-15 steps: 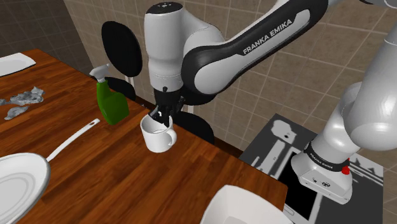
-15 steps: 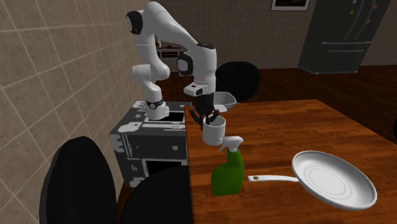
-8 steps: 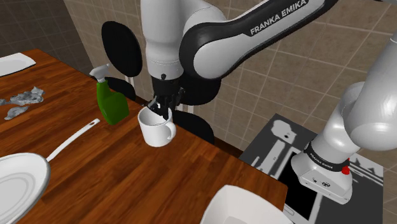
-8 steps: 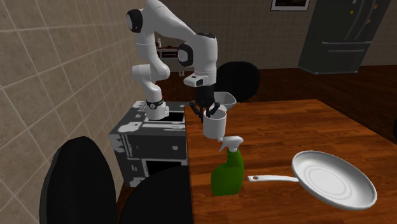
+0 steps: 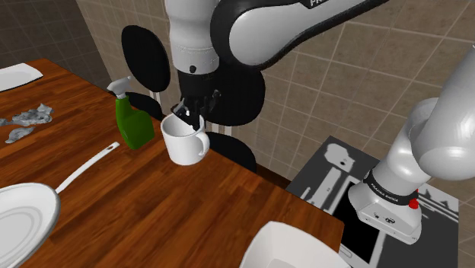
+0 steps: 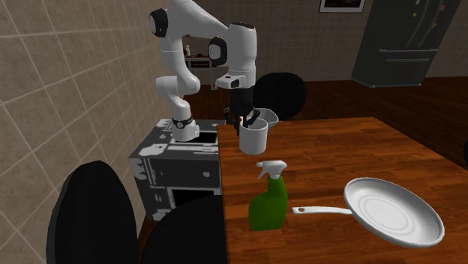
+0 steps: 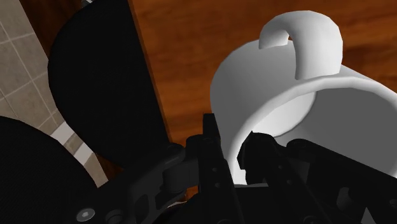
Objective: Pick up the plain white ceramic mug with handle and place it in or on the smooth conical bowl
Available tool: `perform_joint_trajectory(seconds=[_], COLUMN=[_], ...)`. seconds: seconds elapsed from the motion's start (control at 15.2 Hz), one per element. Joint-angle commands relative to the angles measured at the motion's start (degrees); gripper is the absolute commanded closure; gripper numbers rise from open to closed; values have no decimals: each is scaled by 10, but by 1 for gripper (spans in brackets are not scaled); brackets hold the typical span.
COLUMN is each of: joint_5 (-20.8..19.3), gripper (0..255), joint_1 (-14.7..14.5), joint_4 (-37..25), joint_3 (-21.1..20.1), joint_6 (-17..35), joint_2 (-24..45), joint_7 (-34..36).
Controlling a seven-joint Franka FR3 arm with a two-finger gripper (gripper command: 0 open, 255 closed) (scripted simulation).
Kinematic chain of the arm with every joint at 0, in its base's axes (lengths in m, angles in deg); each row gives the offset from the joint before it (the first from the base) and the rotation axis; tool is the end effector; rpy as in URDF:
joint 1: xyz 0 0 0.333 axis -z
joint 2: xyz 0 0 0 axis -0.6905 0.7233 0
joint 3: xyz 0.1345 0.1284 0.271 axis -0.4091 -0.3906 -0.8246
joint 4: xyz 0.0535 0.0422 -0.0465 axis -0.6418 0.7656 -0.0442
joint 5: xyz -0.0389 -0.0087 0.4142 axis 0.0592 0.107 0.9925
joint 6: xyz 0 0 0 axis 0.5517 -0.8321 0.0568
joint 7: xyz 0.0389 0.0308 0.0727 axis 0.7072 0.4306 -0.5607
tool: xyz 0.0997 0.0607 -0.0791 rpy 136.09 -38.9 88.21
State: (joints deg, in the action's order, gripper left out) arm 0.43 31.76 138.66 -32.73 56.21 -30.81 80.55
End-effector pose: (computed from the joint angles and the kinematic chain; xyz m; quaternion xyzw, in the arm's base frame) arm 0.4703 0.3811 0.4316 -0.9987 0.0096 -0.0491 0.0008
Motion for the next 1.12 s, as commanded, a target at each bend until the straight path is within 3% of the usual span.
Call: perform_joint_trajectory(seconds=[0.0, 0.4, 1.06], joint_5=[3, 9, 97], gripper=[255, 255, 255], joint_1=[0, 1, -44], joint_4=[-12, -47, 103], joint_3=[0, -1, -32], joint_6=[-15, -57, -57], joint_2=[-4, -12, -182], joint_7=[-2, -8, 33])
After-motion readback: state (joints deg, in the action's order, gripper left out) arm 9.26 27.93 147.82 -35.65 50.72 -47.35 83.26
